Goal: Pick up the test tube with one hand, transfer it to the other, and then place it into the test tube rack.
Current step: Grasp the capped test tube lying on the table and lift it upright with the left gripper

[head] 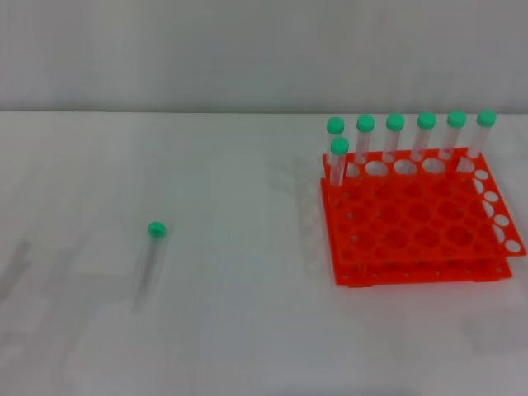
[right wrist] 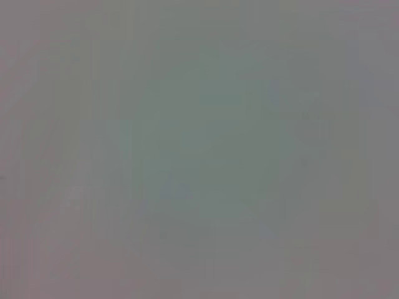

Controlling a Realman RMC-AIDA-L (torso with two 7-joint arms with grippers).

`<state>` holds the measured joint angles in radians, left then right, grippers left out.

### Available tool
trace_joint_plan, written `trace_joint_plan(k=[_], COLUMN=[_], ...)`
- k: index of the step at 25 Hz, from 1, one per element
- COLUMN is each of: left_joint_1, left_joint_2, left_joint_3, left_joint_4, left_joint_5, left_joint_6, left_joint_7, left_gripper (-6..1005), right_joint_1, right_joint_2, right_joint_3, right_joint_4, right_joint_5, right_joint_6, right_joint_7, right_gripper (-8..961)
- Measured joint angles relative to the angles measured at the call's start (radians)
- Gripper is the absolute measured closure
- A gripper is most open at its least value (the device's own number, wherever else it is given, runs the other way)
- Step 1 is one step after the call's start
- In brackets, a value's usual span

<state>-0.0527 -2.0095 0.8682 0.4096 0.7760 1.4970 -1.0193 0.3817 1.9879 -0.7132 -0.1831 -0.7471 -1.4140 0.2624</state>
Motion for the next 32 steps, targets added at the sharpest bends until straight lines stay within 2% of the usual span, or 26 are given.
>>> trace_joint_plan(k=[10,14,17,19,23,28,30,32], left_joint_1=[-0.012,-0.014,-0.015,-0.019,-0.052,-0.157,-0.207,-0.263], left_joint_2=[0.005,0.014,0.028,0.042,0.066,0.099,0.119,0.15], left_joint_3=[0.0,0.0,0.0,-0.003,-0.045,-0.077,-0.078,-0.078], left_joint_4=[0.009,0.095,0.221,0.334,0.511,0.671,0.687,0.685], left_joint_5=[0.002,0.068,0.178,0.29,0.496,0.837,0.945,1.036], left_joint_6=[-0.007,-0.059,-0.135,-0.182,-0.2,-0.181,-0.157,-0.115], left_joint_7=[-0.042,-0.16,-0.336,-0.527,-0.861,-1.346,-1.502,-1.631], left_gripper=[116,118,119,120,122,124,125,126], right_joint_1=[-0.007,-0.012,-0.021,-0.027,-0.03,-0.051,-0.054,-0.054], right_joint_2=[0.0,0.0,0.0,0.002,0.003,0.012,0.014,0.014], right_joint_3=[0.0,0.0,0.0,0.0,0.0,0.009,0.02,0.026], right_joint_4=[-0.001,-0.009,-0.031,-0.048,-0.066,-0.108,-0.113,-0.114], right_joint_5=[0.001,0.002,0.002,0.002,0.002,0.016,0.023,0.024], right_joint_6=[-0.008,-0.008,-0.005,-0.003,-0.001,-0.004,-0.009,-0.018], right_joint_7=[0.0,-0.003,-0.004,-0.005,-0.005,-0.009,-0.015,-0.017], right_gripper=[112,112,112,112,112,112,112,112])
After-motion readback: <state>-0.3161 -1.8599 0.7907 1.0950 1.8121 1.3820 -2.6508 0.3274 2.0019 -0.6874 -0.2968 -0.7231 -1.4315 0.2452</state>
